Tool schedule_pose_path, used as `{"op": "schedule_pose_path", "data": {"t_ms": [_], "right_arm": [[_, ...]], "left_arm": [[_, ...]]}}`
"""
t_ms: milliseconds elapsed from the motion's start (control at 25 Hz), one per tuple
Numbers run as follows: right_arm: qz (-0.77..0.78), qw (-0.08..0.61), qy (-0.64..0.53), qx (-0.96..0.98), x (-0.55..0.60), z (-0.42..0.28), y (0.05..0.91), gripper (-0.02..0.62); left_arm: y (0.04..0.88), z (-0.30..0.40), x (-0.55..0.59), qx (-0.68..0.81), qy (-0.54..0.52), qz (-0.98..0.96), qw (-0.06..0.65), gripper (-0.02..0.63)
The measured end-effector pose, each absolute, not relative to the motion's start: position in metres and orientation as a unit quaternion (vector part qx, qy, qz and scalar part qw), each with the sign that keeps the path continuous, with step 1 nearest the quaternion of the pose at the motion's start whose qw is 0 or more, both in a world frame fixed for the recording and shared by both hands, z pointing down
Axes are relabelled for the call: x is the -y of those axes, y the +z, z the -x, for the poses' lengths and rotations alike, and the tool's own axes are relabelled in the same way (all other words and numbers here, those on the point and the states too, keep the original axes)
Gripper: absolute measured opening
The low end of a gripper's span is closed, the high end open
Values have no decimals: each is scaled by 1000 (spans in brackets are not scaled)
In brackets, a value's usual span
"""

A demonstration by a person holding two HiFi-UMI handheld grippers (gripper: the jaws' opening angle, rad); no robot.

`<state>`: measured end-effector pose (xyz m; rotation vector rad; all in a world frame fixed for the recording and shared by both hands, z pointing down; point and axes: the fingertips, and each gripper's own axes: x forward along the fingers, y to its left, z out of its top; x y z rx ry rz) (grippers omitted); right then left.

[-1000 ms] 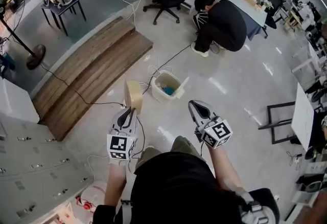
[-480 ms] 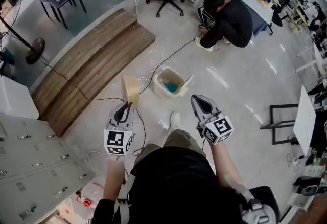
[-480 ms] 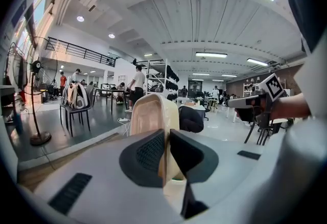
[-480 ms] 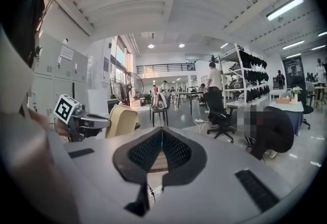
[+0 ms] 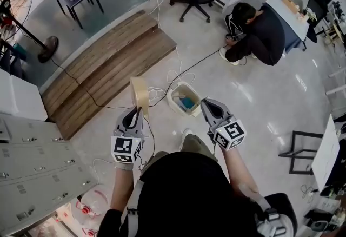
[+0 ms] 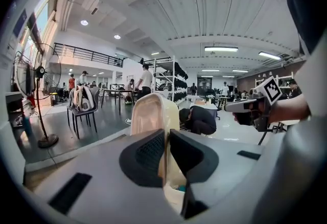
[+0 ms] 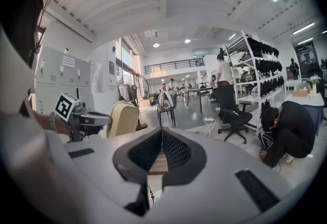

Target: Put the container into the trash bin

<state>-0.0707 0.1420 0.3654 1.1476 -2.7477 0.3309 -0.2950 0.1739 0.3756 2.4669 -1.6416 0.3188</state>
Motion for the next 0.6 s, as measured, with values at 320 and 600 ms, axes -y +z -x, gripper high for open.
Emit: {"op": "schedule_pose_path", "data": {"t_ms": [320,600], "right_arm": [[-343,63,109,931,-59,41,360,15],[-344,48,113,931,-12,3,360,15]], "left_arm": [[374,259,-104,579,117,-802,84,44],[371,223,-55,579,126,-802,77,44]]}}
